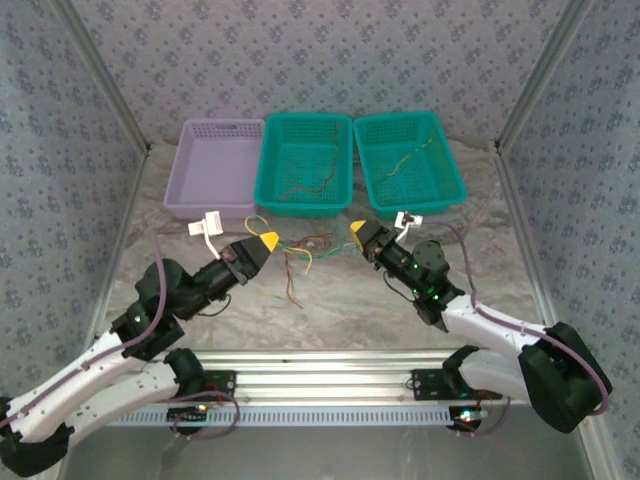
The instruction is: Untangle the cables
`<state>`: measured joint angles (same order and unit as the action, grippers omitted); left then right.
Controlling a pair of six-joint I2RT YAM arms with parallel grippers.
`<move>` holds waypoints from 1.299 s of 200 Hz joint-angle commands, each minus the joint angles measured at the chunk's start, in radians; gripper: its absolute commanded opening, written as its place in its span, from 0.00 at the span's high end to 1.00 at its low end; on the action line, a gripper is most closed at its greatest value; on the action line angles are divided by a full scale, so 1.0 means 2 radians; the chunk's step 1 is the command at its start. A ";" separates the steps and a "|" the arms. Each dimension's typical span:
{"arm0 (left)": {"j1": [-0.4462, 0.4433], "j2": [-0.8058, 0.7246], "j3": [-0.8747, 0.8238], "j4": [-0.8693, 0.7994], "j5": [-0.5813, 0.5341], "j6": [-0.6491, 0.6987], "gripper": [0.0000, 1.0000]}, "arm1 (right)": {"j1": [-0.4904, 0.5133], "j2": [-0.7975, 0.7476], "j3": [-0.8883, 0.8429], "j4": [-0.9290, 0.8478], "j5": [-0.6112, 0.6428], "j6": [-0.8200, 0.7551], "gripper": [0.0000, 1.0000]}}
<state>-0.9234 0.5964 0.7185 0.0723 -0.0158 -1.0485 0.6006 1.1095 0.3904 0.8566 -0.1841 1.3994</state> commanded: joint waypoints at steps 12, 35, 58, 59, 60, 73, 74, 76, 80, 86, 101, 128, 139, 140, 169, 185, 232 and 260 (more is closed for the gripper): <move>-0.004 -0.014 0.006 0.008 -0.006 0.008 1.00 | -0.021 -0.042 0.015 -0.077 0.004 -0.025 1.00; -0.003 -0.030 0.008 -0.022 -0.013 0.018 1.00 | -0.064 -0.124 0.030 -0.270 0.047 -0.088 1.00; -0.003 -0.057 0.010 -0.058 -0.027 0.030 1.00 | -0.153 -0.173 0.036 -0.372 0.029 -0.123 1.00; -0.003 -0.057 0.010 -0.060 -0.027 0.030 1.00 | -0.158 -0.174 0.036 -0.374 0.025 -0.124 1.00; -0.003 -0.059 0.010 -0.062 -0.028 0.031 1.00 | -0.164 -0.175 0.036 -0.375 0.022 -0.126 1.00; -0.002 -0.071 0.011 -0.083 -0.033 0.035 1.00 | -0.224 -0.179 0.037 -0.388 -0.024 -0.134 1.00; -0.003 -0.072 0.011 -0.084 -0.033 0.035 1.00 | -0.229 -0.179 0.037 -0.389 -0.026 -0.134 1.00; -0.003 -0.073 0.011 -0.087 -0.034 0.036 1.00 | -0.237 -0.179 0.038 -0.391 -0.033 -0.134 1.00; -0.002 -0.076 0.011 -0.092 -0.035 0.036 1.00 | -0.252 -0.179 0.040 -0.396 -0.044 -0.135 1.00; -0.002 -0.079 0.013 -0.101 -0.038 0.038 1.00 | -0.272 -0.179 0.045 -0.406 -0.059 -0.138 1.00; -0.002 -0.087 0.021 -0.127 -0.045 0.047 1.00 | -0.308 -0.182 0.056 -0.439 -0.076 -0.157 1.00; -0.002 -0.101 0.045 -0.176 -0.061 0.072 1.00 | -0.378 -0.198 0.090 -0.513 -0.087 -0.207 1.00; -0.001 -0.102 0.056 -0.196 -0.066 0.083 1.00 | -0.408 -0.202 0.103 -0.519 -0.113 -0.210 1.00; -0.001 -0.102 0.057 -0.199 -0.067 0.084 1.00 | -0.411 -0.202 0.104 -0.519 -0.116 -0.210 1.00; -0.001 -0.100 0.103 -0.278 -0.106 0.133 1.00 | -0.454 -0.196 0.176 -0.596 -0.109 -0.254 1.00; -0.001 -0.095 0.129 -0.310 -0.122 0.163 1.00 | -0.456 -0.179 0.190 -0.599 -0.118 -0.255 1.00; -0.001 -0.068 0.153 -0.336 -0.127 0.197 1.00 | -0.453 -0.192 0.223 -0.615 -0.101 -0.261 1.00; -0.001 -0.063 0.184 -0.362 -0.155 0.238 1.00 | -0.482 -0.179 0.201 -0.605 -0.116 -0.231 1.00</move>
<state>-0.9249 0.4664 1.0031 -0.5983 -0.2558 -0.6720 -0.3107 0.7467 0.8005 -0.3321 -0.4164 0.9154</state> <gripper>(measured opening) 0.058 0.061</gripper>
